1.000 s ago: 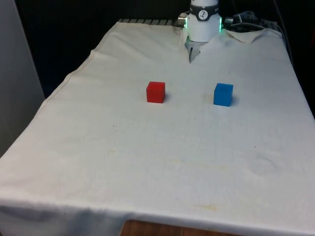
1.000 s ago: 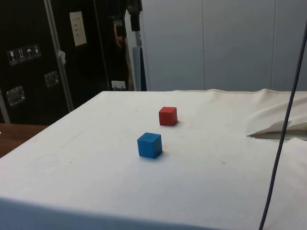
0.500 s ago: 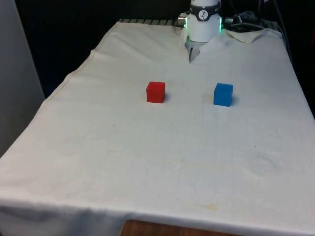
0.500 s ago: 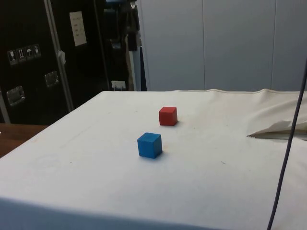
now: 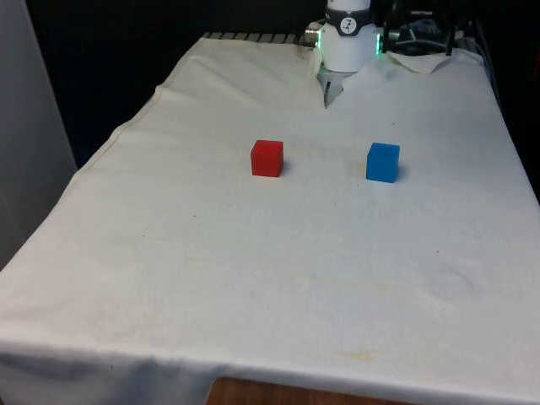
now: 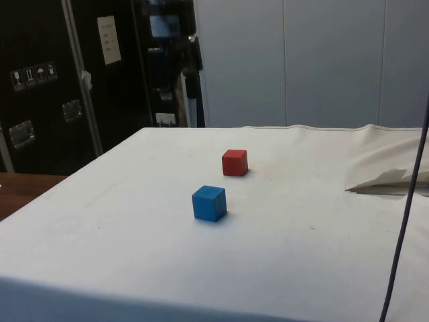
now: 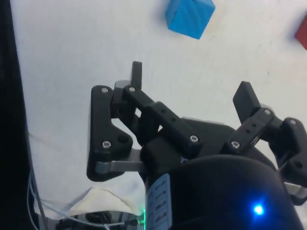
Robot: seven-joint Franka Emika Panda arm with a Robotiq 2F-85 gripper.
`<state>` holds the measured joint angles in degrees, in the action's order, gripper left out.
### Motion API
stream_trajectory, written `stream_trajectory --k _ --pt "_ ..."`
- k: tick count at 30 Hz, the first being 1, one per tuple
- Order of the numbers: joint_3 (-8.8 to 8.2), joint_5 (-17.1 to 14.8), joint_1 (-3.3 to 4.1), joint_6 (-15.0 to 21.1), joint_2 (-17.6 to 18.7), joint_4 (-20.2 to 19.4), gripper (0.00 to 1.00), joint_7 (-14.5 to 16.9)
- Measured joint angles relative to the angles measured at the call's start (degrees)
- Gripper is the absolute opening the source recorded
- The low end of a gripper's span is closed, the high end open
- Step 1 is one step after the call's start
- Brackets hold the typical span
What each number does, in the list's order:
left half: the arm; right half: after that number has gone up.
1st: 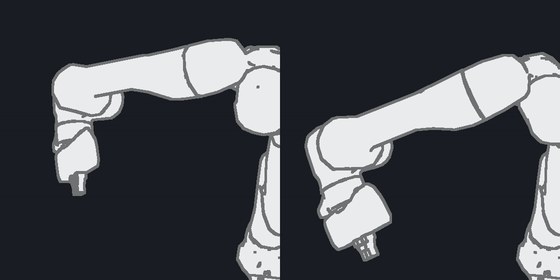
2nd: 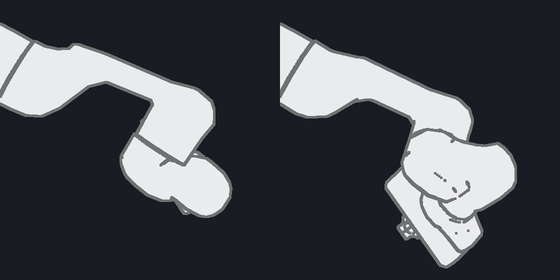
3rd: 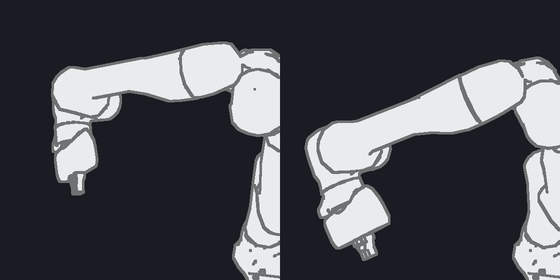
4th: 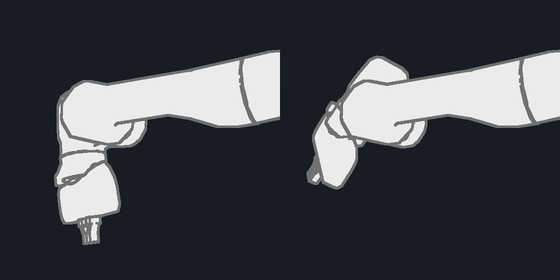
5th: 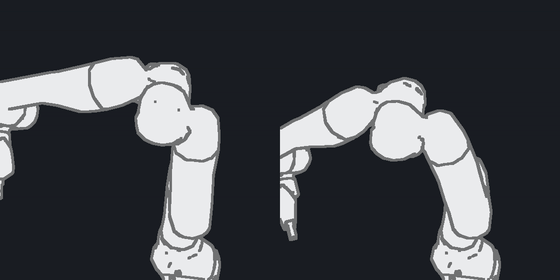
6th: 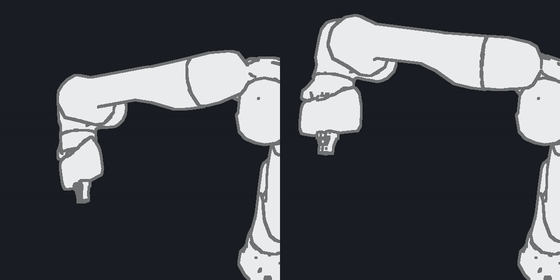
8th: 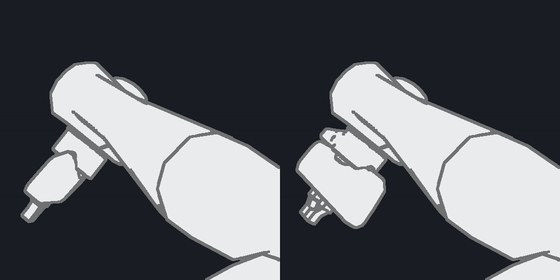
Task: Stack the two cubes.
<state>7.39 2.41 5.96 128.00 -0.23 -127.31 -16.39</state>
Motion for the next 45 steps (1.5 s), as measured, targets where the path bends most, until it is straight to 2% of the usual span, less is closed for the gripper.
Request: stream_trajectory --k 5,12,14,22,30,38,45 --pt "0.00 0.0 0.00 1.7 1.0 -0.7 1.00 -1.5" --pt "0.74 -0.1 0.11 6.2 2.1 -3.0 1.00 -4.9" --pt "0.74 -0.1 0.11 6.2 2.1 -3.0 1.00 -4.9" --pt "1.49 -0.1 0.17 11.5 3.6 -5.4 1.00 -6.8" --pt "0.92 -0.3 0.00 15.5 4.8 -7.8 1.00 -6.6" --pt "-0.92 -3.0 -0.40 19.3 6.5 -9.9 1.00 -3.4" --pt "-1.32 -4.5 -0.46 20.7 7.8 -10.1 1.00 -2.1"
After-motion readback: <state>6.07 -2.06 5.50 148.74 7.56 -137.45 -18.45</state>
